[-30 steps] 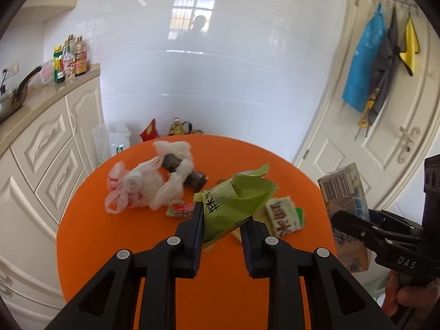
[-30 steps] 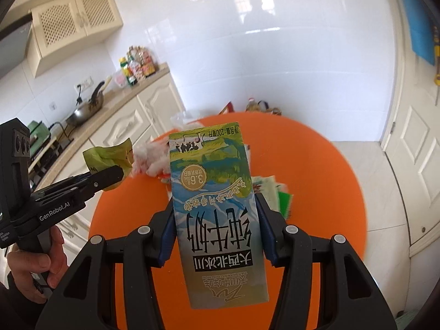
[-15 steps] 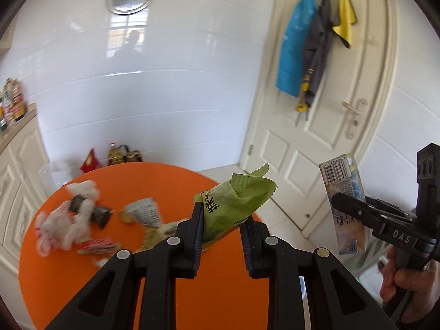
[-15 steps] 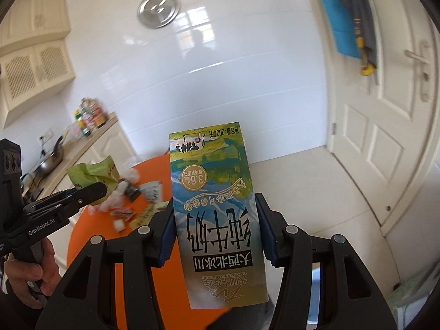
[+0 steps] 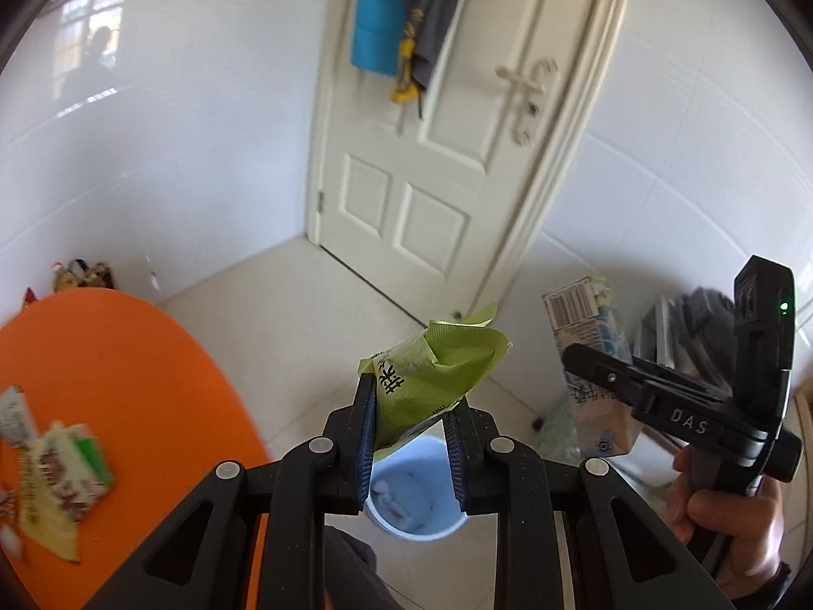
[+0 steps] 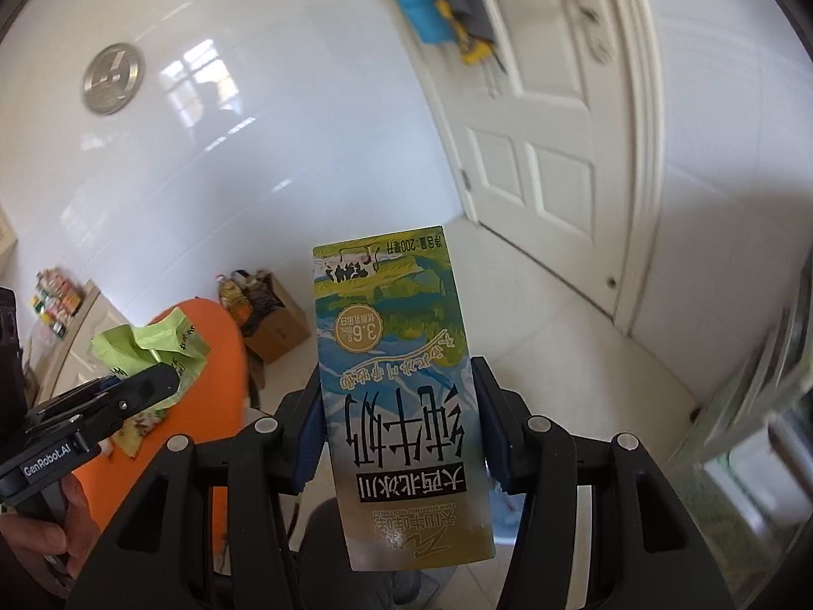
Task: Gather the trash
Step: 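Carry both items over the blue bin and open both grippers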
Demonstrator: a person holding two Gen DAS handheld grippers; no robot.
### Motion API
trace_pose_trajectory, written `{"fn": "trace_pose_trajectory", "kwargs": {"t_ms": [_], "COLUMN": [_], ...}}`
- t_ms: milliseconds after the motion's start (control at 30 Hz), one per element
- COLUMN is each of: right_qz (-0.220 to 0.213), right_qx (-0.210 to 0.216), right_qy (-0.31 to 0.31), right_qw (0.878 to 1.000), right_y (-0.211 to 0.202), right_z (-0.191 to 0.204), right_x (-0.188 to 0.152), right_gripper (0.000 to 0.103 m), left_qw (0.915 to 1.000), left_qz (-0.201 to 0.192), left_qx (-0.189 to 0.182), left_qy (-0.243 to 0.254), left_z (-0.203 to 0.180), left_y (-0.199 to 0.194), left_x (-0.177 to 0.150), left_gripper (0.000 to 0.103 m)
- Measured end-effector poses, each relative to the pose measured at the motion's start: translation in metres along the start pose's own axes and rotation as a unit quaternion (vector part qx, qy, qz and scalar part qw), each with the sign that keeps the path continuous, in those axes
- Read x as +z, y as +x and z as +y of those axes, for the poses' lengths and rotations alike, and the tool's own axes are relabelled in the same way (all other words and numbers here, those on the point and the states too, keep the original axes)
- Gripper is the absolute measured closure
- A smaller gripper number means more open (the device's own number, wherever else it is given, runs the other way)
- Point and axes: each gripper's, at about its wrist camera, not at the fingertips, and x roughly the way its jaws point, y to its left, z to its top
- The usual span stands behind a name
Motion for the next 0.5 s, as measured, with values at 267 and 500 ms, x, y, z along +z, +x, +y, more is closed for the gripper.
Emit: {"fn": "trace_pose_trajectory", "kwargs": {"t_ms": [267,500], "right_qz": [0.071,0.117], "right_qx": [-0.029,-0.043], "right_qy": [0.089,0.135], "right_qw": [0.993,0.983], "right_y": [0.071,0.122], "right_z": [-0.078,-0.117], "right_x": [-0.037,-0.060], "right_gripper": [0.051,0.051], "left_qw": [0.9936,0.9801], "left_qz": [0.110,0.194], "left_qx": [-0.028,-0.040], "left_qy": [0.002,-0.008], "left_z": [-0.002,0.010], "left_y": [0.103,0.190], "left_x": [0.011,0.014], "left_gripper": [0.082,0.081]}}
